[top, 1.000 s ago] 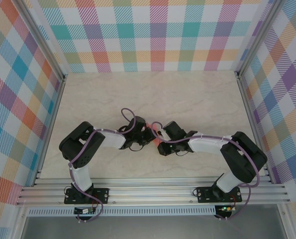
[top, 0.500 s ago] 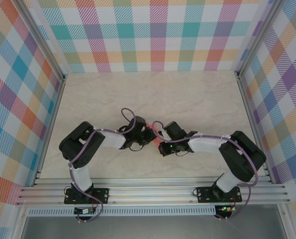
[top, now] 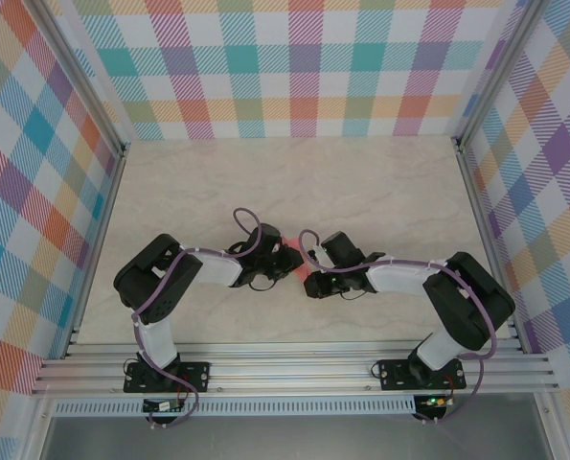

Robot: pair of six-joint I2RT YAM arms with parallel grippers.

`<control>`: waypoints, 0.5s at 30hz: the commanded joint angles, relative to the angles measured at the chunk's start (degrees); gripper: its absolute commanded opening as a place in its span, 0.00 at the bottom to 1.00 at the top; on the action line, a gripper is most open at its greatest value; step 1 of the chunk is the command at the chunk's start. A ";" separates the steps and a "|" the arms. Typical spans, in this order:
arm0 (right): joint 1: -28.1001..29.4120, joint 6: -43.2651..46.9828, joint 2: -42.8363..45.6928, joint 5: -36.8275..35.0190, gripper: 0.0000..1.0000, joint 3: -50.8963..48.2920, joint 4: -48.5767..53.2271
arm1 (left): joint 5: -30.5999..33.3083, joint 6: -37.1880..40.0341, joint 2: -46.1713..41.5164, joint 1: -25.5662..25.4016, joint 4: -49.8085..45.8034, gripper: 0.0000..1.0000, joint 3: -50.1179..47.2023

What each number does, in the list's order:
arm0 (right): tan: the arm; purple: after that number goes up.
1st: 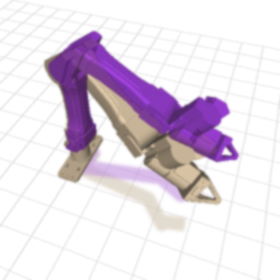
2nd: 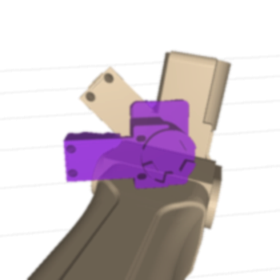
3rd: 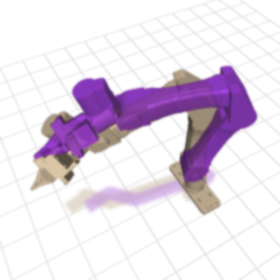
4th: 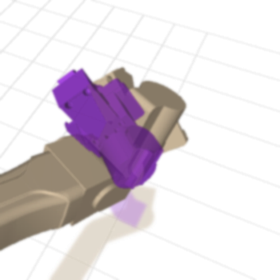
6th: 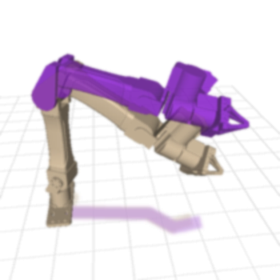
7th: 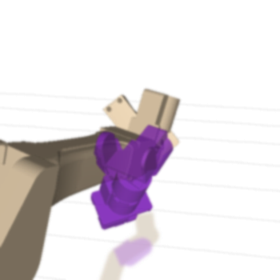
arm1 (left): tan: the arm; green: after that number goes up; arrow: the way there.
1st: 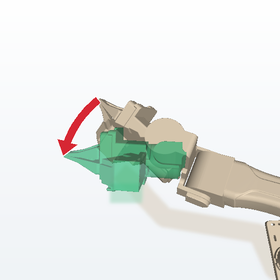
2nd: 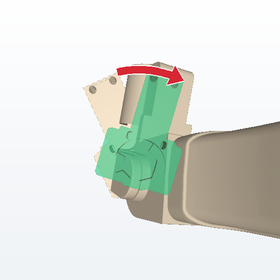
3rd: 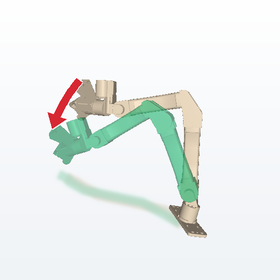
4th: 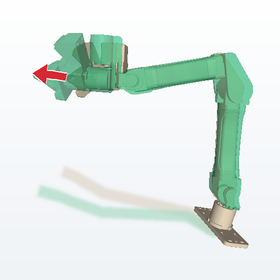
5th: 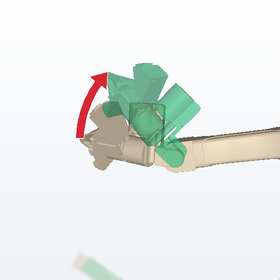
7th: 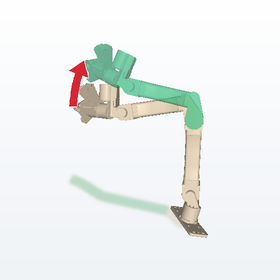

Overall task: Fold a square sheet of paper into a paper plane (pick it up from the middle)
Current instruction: Fold the wing for the fifth time at the center of the table.

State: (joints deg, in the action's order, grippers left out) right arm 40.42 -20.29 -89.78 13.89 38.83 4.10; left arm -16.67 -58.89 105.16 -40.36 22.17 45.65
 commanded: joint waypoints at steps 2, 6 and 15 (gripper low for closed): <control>0.23 2.42 0.17 -1.95 0.26 1.93 1.85 | -0.39 0.47 1.10 -0.42 -3.63 0.20 0.15; 1.45 3.36 -0.89 -4.18 0.27 3.34 3.35 | -0.48 0.45 1.09 -0.42 -3.63 0.20 0.14; 2.20 3.42 -1.61 -6.56 0.27 3.87 3.89 | -0.60 0.53 1.31 -0.38 -3.54 0.20 0.18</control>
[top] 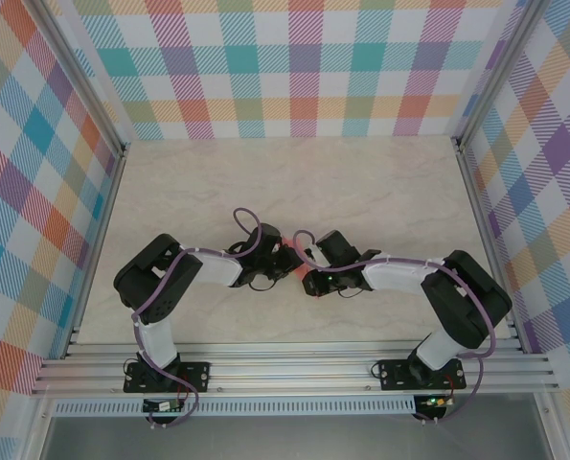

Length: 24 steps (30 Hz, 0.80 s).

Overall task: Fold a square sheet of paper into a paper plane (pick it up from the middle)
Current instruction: Fold the wing for the fifth time at the center of the table.

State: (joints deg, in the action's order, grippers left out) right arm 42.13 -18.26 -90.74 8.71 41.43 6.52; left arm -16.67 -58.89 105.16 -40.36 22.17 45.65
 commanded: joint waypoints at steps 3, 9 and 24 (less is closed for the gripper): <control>0.76 1.72 -0.93 -1.93 0.25 1.37 1.82 | -0.65 0.45 1.45 -0.42 -3.43 0.20 0.12; 0.76 0.99 -0.91 -2.23 0.21 0.65 1.30 | -0.65 0.55 1.29 -0.38 -3.54 0.20 0.21; -0.85 -2.09 1.17 0.30 0.10 -2.14 -1.54 | -0.56 0.53 1.36 -0.33 -3.71 0.20 0.05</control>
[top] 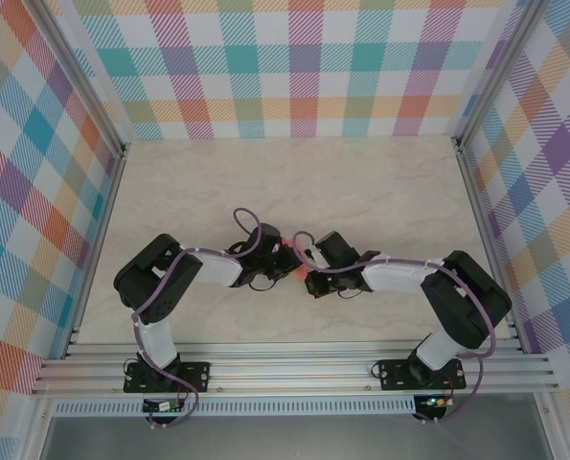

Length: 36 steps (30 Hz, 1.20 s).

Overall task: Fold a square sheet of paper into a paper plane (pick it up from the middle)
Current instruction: Fold the wing for the fifth time at the center of the table.

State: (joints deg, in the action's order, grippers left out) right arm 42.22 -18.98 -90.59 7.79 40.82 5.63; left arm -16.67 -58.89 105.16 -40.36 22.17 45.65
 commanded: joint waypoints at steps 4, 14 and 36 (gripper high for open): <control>-2.76 -2.59 2.05 5.15 0.09 -3.38 -3.34 | -0.56 0.53 1.36 -0.24 -3.72 0.20 0.05; -7.67 -4.18 1.66 15.98 0.08 -4.51 -6.51 | -0.73 0.19 1.71 0.17 -2.95 0.20 0.39; -9.94 -10.50 -2.82 20.35 0.04 -5.27 -10.35 | -2.11 0.69 0.16 0.72 2.84 0.28 2.02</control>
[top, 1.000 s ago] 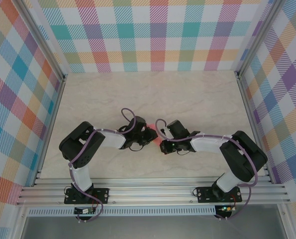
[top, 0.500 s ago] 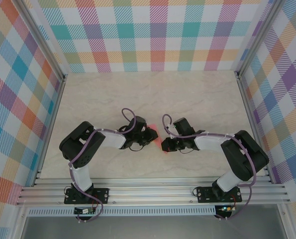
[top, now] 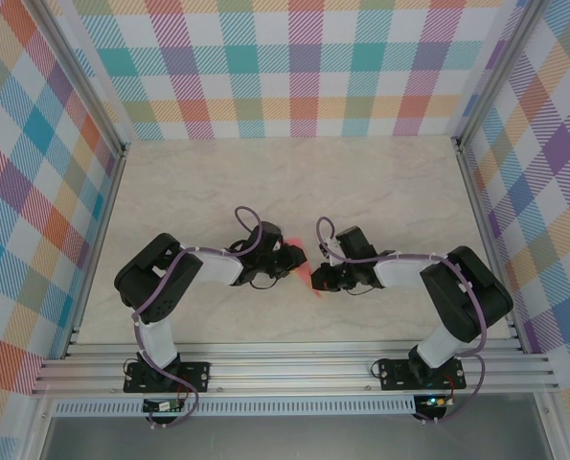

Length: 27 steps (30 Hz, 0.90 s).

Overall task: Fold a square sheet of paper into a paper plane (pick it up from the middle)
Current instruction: Fold the wing for the fifth time at the center of the table.

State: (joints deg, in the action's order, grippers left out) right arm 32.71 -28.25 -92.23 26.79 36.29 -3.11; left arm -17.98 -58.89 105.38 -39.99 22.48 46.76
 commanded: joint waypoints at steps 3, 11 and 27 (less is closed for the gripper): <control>-0.71 -1.62 -1.61 1.69 0.03 -0.72 -1.57 | -1.09 1.15 -0.18 0.35 3.55 0.29 0.84; -1.55 -3.51 -2.40 2.63 0.03 -1.00 -2.43 | -1.34 1.43 2.36 0.35 1.44 0.29 1.56; -1.95 3.85 3.10 -1.30 0.25 0.91 6.18 | -0.77 1.15 4.28 0.52 -0.60 0.27 1.62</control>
State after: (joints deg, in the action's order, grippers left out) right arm 30.74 -29.21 -90.39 27.22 36.05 -1.04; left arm -19.35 -58.67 107.48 -39.83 24.12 47.86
